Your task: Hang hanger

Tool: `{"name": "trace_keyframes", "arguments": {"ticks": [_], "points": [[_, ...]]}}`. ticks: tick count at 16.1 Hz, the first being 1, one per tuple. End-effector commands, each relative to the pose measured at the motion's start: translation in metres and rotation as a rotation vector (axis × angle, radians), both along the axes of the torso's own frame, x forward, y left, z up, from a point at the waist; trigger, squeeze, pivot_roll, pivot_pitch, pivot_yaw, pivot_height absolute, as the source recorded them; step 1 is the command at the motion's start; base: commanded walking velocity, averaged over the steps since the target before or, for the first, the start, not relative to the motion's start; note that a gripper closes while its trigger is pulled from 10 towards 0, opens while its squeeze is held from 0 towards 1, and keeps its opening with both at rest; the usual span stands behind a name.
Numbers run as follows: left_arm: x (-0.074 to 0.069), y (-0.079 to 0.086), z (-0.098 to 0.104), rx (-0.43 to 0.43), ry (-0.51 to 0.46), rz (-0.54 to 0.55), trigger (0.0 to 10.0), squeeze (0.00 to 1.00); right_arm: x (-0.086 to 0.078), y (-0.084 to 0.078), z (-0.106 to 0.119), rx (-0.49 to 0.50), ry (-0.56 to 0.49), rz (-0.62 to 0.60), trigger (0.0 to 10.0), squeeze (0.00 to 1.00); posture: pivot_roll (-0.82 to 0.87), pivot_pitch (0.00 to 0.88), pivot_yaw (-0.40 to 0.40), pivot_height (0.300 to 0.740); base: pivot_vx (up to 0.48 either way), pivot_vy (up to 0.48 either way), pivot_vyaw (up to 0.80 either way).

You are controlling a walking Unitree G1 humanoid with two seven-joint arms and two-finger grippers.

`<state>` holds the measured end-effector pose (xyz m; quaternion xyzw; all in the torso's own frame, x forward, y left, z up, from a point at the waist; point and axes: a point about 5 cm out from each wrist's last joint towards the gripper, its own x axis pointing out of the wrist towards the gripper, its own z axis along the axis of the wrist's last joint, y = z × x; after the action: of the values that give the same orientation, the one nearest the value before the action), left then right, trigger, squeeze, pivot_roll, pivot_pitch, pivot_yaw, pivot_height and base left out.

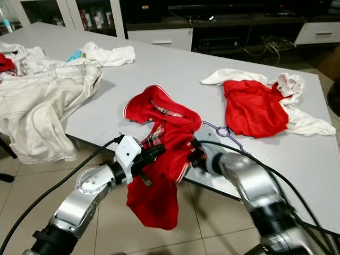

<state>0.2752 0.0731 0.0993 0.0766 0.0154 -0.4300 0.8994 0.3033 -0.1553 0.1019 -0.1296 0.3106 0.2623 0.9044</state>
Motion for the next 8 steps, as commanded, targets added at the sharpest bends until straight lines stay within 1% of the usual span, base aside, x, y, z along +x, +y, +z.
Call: {"name": "trace_keyframes", "arguments": {"ticks": [1, 3, 5, 8], "points": [[0.000, 0.001, 0.000, 0.010, -0.007, 0.005, 10.0, 0.00, 0.006, -0.002, -0.004, -0.033, -0.009, -0.042, 10.0, 0.00, -0.12, 0.000, 0.007, 0.740, 0.000, 0.000, 0.00], [0.000, 0.001, 0.000, 0.012, -0.008, 0.007, 10.0, 0.00, 0.019, 0.003, -0.003, -0.030, -0.057, -0.095, 10.0, 0.00, -0.12, 0.000, 0.007, 0.740, 0.000, 0.000, 0.00], [0.000, 0.001, 0.000, 0.013, -0.008, 0.008, 10.0, 0.00, 0.026, 0.005, -0.002, -0.019, -0.084, -0.128, 10.0, 0.00, -0.11, 0.000, 0.006, 0.740, 0.000, 0.000, 0.00], [0.000, 0.002, 0.000, 0.015, -0.008, 0.008, 10.0, 0.00, 0.043, 0.009, 0.004, 0.022, -0.175, -0.216, 10.0, 0.00, -0.11, 0.000, 0.010, 0.740, 0.000, 0.000, 0.00]]}}
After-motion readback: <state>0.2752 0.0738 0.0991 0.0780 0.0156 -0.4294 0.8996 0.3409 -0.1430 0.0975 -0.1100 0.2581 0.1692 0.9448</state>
